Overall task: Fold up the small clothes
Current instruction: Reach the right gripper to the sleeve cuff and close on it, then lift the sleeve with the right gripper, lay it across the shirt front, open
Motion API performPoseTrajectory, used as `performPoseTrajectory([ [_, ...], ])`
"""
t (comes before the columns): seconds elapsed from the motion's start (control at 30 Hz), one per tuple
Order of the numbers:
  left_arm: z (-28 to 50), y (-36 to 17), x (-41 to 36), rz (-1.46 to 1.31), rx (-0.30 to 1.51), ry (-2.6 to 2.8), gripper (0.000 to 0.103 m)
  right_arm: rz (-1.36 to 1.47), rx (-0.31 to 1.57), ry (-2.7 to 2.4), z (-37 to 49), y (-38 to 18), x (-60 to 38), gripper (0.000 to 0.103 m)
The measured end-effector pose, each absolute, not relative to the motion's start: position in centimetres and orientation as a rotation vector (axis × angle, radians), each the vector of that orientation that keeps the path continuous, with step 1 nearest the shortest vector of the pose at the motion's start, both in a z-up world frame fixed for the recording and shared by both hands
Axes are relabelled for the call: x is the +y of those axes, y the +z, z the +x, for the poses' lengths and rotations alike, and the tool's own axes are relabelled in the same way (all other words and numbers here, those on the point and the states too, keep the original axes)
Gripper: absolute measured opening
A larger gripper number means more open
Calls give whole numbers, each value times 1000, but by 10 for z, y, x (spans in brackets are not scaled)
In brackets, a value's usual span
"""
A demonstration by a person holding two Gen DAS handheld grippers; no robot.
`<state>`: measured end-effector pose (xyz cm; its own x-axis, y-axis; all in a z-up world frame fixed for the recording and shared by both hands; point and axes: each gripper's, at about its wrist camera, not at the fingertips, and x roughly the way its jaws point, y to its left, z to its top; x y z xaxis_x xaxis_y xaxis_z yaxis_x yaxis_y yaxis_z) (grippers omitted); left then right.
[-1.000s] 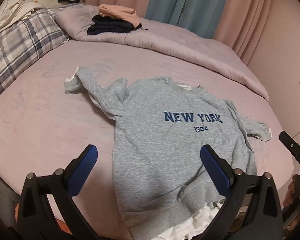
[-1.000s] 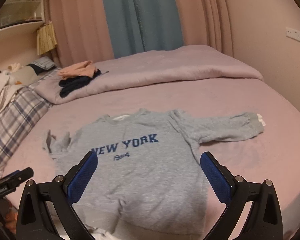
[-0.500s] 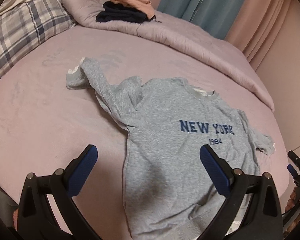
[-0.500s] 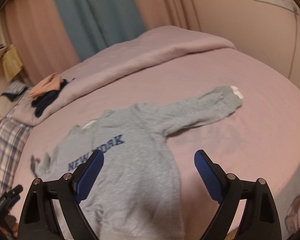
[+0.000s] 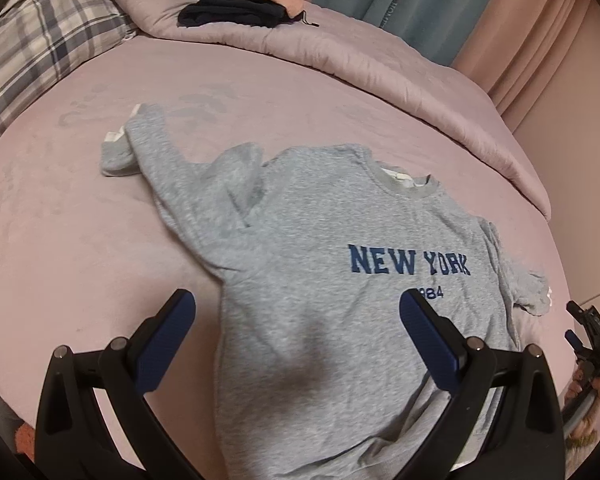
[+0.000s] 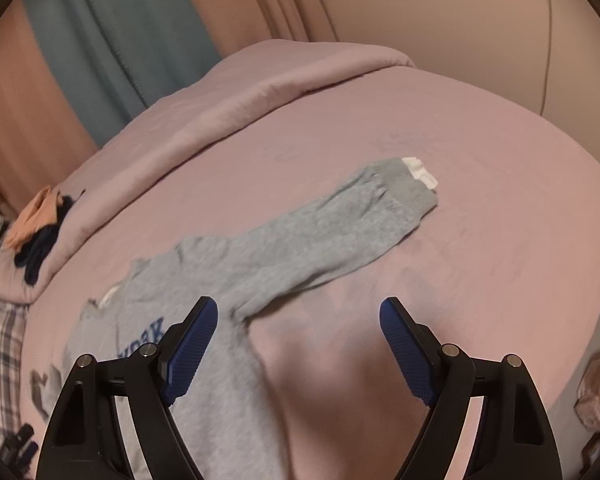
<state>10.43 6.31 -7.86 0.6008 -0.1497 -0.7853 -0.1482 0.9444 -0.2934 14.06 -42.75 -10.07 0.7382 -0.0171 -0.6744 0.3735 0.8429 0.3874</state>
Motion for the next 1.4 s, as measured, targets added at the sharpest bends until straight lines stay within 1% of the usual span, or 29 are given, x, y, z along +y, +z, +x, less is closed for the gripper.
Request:
performPoseTrajectory([
  [0.03, 106, -79, 62, -346, 934, -3, 102, 538, 718, -237, 145, -103, -434, 83],
  [0.07, 108, -80, 60, -345, 939, -4, 102, 526, 725, -264, 151, -106, -440, 77],
  [0.1, 110, -81, 59, -343, 948, -5, 102, 498, 740, -299, 160, -111, -447, 68],
  [0.17, 111, -82, 59, -345, 954, -13, 102, 481, 779, -341, 176, -123, -462, 62],
  [0.4, 111, -84, 63, -347, 959, 8, 102, 739, 871, -346, 222, -172, -531, 61],
  [0.47, 112, -86, 64, -349, 967, 11, 102, 804, 876, -315, 227, -179, -541, 61],
  [0.57, 113, -88, 64, -356, 973, 19, 102, 886, 832, -288, 228, -180, -554, 60],
  [0.63, 112, -87, 65, -360, 972, 16, 102, 925, 820, -298, 228, -183, -560, 45],
  [0.67, 112, -86, 65, -361, 970, 15, 102, 940, 824, -319, 228, -185, -565, 32],
  [0.8, 111, -84, 68, -361, 963, 21, 102, 954, 778, -322, 217, -179, -569, 20],
  [0.93, 108, -83, 73, -372, 952, 26, 102, 848, 703, -424, 200, -156, -581, 19],
  [1.13, 106, -83, 79, -387, 950, 27, 102, 775, 687, -416, 195, -135, -577, 19],
  [1.4, 104, -82, 90, -409, 938, 41, 102, 459, 574, -345, 202, -48, -514, 19],
])
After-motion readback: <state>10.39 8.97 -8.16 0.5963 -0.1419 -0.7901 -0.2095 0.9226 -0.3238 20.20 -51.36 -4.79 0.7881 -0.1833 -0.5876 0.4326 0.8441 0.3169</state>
